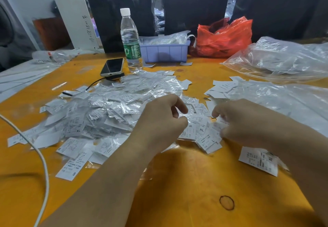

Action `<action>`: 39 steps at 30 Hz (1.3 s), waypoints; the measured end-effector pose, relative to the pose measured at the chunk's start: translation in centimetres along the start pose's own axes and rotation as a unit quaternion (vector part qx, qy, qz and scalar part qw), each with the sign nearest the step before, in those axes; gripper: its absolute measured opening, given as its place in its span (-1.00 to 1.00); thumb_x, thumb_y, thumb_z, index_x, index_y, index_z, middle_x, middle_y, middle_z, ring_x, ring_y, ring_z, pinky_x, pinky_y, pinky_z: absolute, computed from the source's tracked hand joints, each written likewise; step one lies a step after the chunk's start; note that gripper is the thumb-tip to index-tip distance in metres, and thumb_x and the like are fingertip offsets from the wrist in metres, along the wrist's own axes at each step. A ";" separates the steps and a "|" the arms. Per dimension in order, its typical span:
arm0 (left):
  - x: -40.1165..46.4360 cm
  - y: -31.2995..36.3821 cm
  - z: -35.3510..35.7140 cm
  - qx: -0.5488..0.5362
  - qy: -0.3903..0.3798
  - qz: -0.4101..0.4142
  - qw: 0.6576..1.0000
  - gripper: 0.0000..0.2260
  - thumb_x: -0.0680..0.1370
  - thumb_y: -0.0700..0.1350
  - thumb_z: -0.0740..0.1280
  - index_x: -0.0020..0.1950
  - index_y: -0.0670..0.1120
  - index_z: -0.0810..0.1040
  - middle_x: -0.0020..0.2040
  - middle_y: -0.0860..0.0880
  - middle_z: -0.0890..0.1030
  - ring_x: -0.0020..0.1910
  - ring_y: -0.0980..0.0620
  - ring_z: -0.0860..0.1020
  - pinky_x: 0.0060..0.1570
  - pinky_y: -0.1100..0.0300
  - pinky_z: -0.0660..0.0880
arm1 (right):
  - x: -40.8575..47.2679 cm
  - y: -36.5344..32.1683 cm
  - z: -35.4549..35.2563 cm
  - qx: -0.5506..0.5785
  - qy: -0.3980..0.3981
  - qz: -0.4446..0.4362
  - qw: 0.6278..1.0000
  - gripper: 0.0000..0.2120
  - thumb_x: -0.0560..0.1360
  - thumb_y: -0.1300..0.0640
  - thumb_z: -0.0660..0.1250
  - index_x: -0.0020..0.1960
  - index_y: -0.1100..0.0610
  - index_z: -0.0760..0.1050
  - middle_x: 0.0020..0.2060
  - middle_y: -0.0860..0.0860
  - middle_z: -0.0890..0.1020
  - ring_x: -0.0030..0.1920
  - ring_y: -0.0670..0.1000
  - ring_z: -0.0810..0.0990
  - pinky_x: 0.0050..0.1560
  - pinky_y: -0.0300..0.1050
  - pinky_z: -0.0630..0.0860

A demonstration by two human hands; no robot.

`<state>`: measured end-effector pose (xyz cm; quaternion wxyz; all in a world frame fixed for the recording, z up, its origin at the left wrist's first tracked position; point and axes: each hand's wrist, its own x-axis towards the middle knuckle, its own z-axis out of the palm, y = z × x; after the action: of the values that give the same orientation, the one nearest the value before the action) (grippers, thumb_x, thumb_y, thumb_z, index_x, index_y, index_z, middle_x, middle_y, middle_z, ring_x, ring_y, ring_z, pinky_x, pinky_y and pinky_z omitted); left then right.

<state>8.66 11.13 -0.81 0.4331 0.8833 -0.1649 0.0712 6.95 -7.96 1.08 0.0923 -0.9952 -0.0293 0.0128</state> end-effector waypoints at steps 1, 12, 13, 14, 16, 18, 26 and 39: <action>0.0 0.0 0.1 -0.002 -0.007 0.001 1.000 -0.85 0.45 -0.18 0.38 -0.16 0.09 0.56 -0.42 0.14 0.44 -0.43 0.22 0.41 -0.39 0.37 0.35 | 0.0 0.0 0.1 -0.002 0.001 -0.003 1.000 -0.54 0.47 0.25 0.29 0.32 -0.06 0.43 0.13 -0.07 0.51 0.07 0.00 0.52 0.02 -0.11 0.53; -0.3 0.3 0.9 -0.002 -0.049 -0.004 0.999 -0.82 0.42 -0.22 0.33 -0.18 0.08 0.57 -0.45 0.17 0.45 -0.45 0.20 0.41 -0.44 0.34 0.35 | 0.3 -0.1 0.5 0.041 0.087 -0.041 0.995 -0.60 0.45 0.33 0.27 0.21 -0.01 0.52 -0.11 -0.09 0.58 -0.08 -0.01 0.56 -0.07 -0.02 0.57; -0.3 0.3 0.9 -0.001 -0.050 -0.006 0.999 -0.83 0.43 -0.22 0.33 -0.18 0.08 0.57 -0.45 0.17 0.45 -0.45 0.20 0.41 -0.43 0.32 0.36 | 0.4 -0.1 0.6 0.051 0.113 -0.056 0.991 -0.62 0.46 0.32 0.27 0.19 -0.01 0.54 -0.16 -0.12 0.57 -0.12 -0.04 0.55 -0.09 -0.02 0.57; -0.3 0.3 0.9 0.000 -0.050 -0.007 0.999 -0.83 0.43 -0.21 0.34 -0.17 0.08 0.57 -0.45 0.17 0.45 -0.44 0.20 0.41 -0.42 0.31 0.36 | 0.4 -0.1 0.7 0.068 0.145 -0.076 0.984 -0.66 0.47 0.31 0.29 0.17 0.01 0.56 -0.20 -0.13 0.57 -0.16 -0.07 0.55 -0.12 -0.06 0.57; -0.2 0.2 1.0 -0.001 -0.047 -0.009 0.999 -0.86 0.44 -0.18 0.34 -0.17 0.08 0.57 -0.45 0.17 0.46 -0.45 0.20 0.41 -0.40 0.28 0.35 | 0.3 -0.5 0.5 0.144 0.208 -0.116 0.960 -0.74 0.47 0.30 0.33 0.09 0.04 0.61 -0.24 -0.14 0.60 -0.22 -0.14 0.56 -0.20 -0.24 0.52; -0.2 0.2 0.9 -0.009 -0.040 -0.005 0.999 -0.90 0.48 -0.12 0.35 -0.16 0.09 0.57 -0.44 0.16 0.47 -0.45 0.20 0.41 -0.39 0.27 0.35 | 0.1 -0.8 0.2 0.259 0.233 -0.141 0.927 -0.79 0.45 0.29 0.37 0.00 0.04 0.64 -0.24 -0.15 0.64 -0.22 -0.17 0.60 -0.24 -0.40 0.47; -0.3 0.3 0.8 -0.038 -0.059 0.023 0.997 -0.75 0.41 0.16 0.48 -0.01 0.15 0.53 -0.30 0.12 0.54 -0.40 0.23 0.48 -0.40 0.31 0.39 | 0.0 -1.7 0.5 0.504 0.157 -0.155 0.835 -0.87 0.38 0.44 0.42 -0.18 0.24 0.62 -0.35 0.06 0.67 -0.39 -0.05 0.59 -0.37 -0.24 0.52; 0.2 0.7 -0.3 -0.224 -0.035 0.003 0.974 -0.89 0.59 -0.22 0.31 -0.03 -0.15 0.64 -0.28 0.02 0.58 -0.33 0.12 0.52 -0.38 0.22 0.53 | -0.2 -1.7 0.9 0.357 0.213 -0.114 0.902 -0.92 0.46 0.08 0.41 -0.04 -0.01 0.58 -0.24 -0.12 0.63 -0.19 -0.14 0.60 -0.19 -0.20 0.56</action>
<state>8.56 10.93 -0.01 0.6138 0.7652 -0.1943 0.0030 6.58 -6.12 0.56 0.4466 -0.8643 -0.1162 -0.2003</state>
